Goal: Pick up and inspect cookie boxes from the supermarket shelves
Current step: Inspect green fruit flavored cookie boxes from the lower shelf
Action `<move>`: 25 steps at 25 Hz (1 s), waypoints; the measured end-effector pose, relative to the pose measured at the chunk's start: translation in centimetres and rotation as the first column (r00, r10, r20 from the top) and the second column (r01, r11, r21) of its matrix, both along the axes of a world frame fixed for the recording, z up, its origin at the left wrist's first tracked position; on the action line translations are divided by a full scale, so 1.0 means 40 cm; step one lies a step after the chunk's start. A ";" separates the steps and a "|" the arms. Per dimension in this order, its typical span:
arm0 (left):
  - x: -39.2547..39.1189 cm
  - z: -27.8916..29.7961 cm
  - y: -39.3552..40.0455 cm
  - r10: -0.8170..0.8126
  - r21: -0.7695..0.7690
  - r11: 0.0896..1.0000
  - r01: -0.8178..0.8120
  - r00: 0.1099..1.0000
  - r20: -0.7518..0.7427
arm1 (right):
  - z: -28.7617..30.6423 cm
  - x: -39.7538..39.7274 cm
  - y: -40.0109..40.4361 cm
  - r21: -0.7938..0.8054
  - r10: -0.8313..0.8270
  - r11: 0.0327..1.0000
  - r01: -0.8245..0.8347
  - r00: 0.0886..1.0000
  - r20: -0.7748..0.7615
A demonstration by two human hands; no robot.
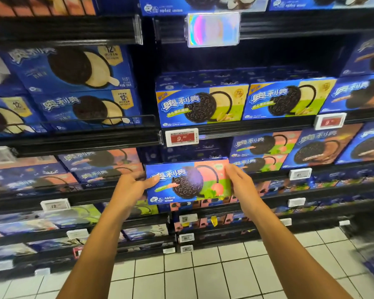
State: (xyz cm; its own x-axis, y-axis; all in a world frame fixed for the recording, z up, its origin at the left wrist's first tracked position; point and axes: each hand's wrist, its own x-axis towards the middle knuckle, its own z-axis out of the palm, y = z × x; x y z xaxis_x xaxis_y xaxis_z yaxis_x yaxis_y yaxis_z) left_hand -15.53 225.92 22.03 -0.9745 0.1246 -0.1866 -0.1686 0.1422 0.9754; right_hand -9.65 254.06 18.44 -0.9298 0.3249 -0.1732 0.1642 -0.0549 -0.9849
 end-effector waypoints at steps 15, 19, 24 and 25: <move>0.320 -0.023 0.199 0.121 0.297 0.948 -0.116 0.993 0.003 | 0.018 0.268 0.184 -0.244 -0.061 0.969 0.040 0.995 -0.079; 0.417 -0.019 0.246 0.130 0.367 0.921 -0.130 0.991 0.026 | 0.032 0.338 0.221 -0.251 -0.075 0.967 0.044 0.990 -0.117; 0.535 0.012 0.292 0.167 0.400 0.905 -0.147 0.986 -0.014 | 0.061 0.414 0.237 -0.323 -0.096 0.946 0.024 0.973 -0.208; 0.554 0.019 0.299 0.175 0.409 0.900 -0.151 0.984 -0.022 | 0.062 0.425 0.236 -0.337 -0.095 0.941 0.019 0.973 -0.208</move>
State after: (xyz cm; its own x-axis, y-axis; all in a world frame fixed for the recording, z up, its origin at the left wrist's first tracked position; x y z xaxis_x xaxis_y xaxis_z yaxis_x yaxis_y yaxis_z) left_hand 6.63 237.90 22.78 -0.9950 0.0166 -0.0982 -0.0987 -0.2906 0.9517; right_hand 7.37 263.50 20.92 -0.9383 0.3377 -0.0747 -0.0660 -0.3868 -0.9198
